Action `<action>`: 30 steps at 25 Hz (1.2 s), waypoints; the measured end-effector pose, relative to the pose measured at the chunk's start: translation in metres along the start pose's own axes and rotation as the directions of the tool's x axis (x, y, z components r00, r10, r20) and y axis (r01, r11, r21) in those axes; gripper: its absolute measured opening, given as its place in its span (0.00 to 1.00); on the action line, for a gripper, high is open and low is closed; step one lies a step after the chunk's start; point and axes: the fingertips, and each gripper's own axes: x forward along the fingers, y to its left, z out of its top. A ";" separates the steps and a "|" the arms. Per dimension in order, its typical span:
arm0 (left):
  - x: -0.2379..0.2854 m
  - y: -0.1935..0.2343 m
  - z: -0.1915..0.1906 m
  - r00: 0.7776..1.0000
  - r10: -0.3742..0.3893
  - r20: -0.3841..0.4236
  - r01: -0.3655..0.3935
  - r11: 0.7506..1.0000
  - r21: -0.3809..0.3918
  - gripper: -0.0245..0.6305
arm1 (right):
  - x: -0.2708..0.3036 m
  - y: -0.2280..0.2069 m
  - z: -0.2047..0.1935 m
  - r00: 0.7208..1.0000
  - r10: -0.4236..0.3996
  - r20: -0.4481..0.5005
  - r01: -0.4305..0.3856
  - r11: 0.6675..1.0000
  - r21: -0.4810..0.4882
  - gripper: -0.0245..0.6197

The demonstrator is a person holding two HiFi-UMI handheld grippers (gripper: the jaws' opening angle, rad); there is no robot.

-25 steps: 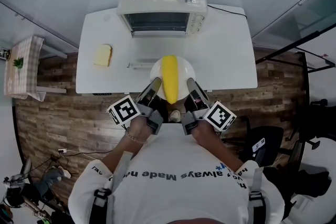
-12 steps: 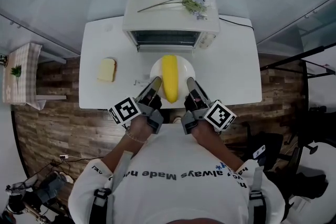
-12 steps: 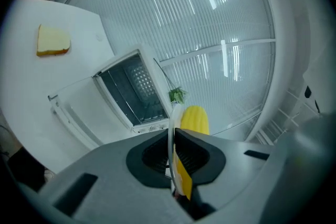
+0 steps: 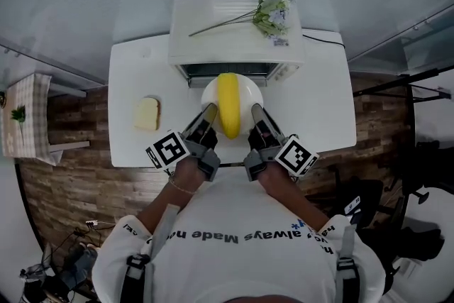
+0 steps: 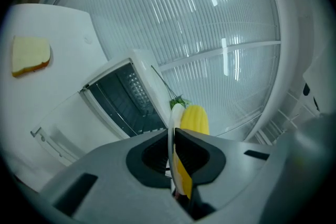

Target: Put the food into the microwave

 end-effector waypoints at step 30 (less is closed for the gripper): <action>0.040 -0.020 -0.018 1.000 0.001 0.017 -0.001 1.000 -0.004 0.07 | -0.005 -0.013 0.048 0.999 0.028 -0.034 -0.029 0.999 -0.022 0.07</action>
